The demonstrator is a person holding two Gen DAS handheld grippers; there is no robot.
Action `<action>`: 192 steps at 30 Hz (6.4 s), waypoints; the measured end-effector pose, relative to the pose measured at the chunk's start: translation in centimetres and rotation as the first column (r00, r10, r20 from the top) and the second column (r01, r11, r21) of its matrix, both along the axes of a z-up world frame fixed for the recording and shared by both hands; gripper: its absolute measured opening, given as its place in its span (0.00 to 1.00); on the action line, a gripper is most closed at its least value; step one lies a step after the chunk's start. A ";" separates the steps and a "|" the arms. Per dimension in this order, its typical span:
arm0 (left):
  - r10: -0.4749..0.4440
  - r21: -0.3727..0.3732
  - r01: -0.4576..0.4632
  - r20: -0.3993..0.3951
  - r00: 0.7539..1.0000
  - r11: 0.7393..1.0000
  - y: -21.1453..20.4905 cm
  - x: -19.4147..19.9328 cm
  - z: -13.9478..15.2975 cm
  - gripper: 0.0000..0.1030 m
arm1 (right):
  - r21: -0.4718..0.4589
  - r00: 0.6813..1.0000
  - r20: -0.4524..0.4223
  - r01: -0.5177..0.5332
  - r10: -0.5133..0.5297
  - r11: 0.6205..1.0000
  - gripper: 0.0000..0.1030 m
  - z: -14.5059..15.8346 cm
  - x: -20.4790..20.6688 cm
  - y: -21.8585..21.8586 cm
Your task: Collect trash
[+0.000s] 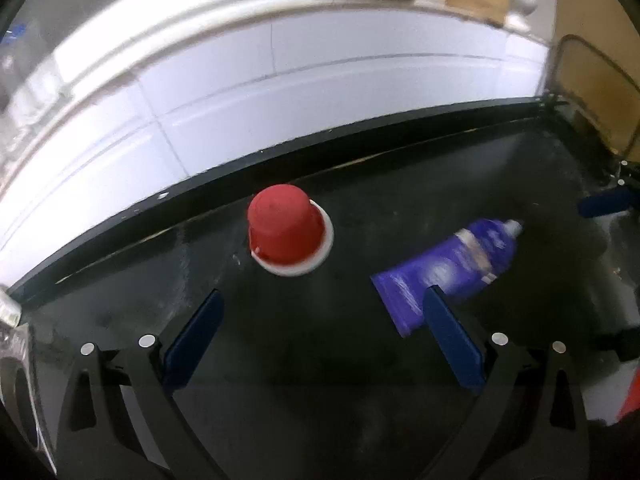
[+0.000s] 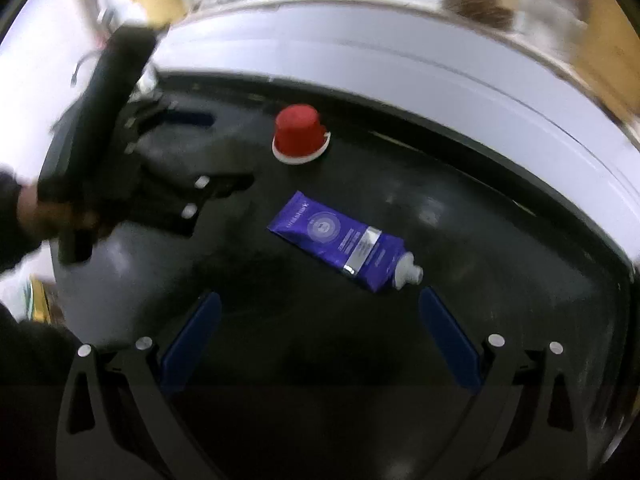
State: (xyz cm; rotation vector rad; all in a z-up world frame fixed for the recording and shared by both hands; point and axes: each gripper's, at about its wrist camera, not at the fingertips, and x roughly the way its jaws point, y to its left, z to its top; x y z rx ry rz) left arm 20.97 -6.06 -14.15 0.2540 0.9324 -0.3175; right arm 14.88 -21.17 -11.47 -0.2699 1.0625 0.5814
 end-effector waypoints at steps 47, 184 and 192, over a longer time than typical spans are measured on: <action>0.231 -0.070 -0.228 0.035 0.972 0.971 7.2 -9.6 4.8 0.59 | 0.073 0.984 -0.168 -0.055 0.067 0.996 0.07 -1.2 -2.3 4.7; 0.376 -0.092 -0.379 -0.050 0.925 0.921 10.7 -19.0 11.4 0.94 | 0.097 0.881 0.060 0.464 -0.470 0.881 0.93 10.8 -12.3 -0.6; 0.375 -0.088 -0.379 -0.055 0.925 0.921 10.6 -18.7 11.2 0.94 | 0.094 0.879 0.050 0.468 -0.474 0.878 0.93 10.4 -12.3 -0.6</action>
